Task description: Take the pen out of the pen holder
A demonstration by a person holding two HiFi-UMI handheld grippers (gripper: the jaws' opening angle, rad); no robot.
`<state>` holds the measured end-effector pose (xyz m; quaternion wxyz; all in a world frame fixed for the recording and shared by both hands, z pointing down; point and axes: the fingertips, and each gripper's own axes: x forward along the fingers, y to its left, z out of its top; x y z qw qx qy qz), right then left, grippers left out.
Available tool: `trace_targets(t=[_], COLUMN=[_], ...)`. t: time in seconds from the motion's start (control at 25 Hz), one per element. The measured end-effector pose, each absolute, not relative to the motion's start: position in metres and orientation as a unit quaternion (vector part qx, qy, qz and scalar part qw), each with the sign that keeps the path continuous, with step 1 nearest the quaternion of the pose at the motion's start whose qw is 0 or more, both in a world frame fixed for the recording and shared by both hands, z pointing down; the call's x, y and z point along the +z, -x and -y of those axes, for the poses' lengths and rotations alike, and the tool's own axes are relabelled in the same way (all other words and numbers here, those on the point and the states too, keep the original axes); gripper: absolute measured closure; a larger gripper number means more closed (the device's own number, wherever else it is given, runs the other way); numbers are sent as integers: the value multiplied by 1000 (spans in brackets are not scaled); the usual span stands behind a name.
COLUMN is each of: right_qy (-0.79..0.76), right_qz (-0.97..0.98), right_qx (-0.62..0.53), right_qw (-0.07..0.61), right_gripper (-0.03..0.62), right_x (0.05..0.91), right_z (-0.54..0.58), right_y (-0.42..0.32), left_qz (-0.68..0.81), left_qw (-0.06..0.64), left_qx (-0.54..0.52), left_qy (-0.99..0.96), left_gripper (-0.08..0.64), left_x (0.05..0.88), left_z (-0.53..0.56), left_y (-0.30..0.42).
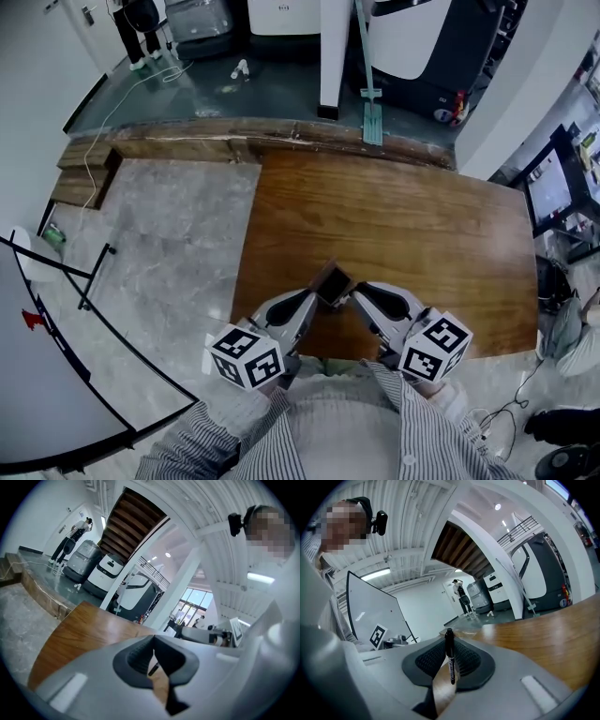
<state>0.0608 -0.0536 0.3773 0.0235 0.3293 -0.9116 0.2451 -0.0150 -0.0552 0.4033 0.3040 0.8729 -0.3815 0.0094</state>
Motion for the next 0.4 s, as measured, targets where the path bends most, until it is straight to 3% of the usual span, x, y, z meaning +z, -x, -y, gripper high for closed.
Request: trace_targets(t=[0.4], right_qy=[-330], right_qz=[913], right_qx=[239], right_qw=[4], right_gripper=[540], right_x=[372], right_z=[65], right_y=[-70], left_qz=[377], left_qw=[283], left_qx=[34], left_qy=[-881], left_gripper=[552], left_x=[397], left_z=[71], left_y=[27])
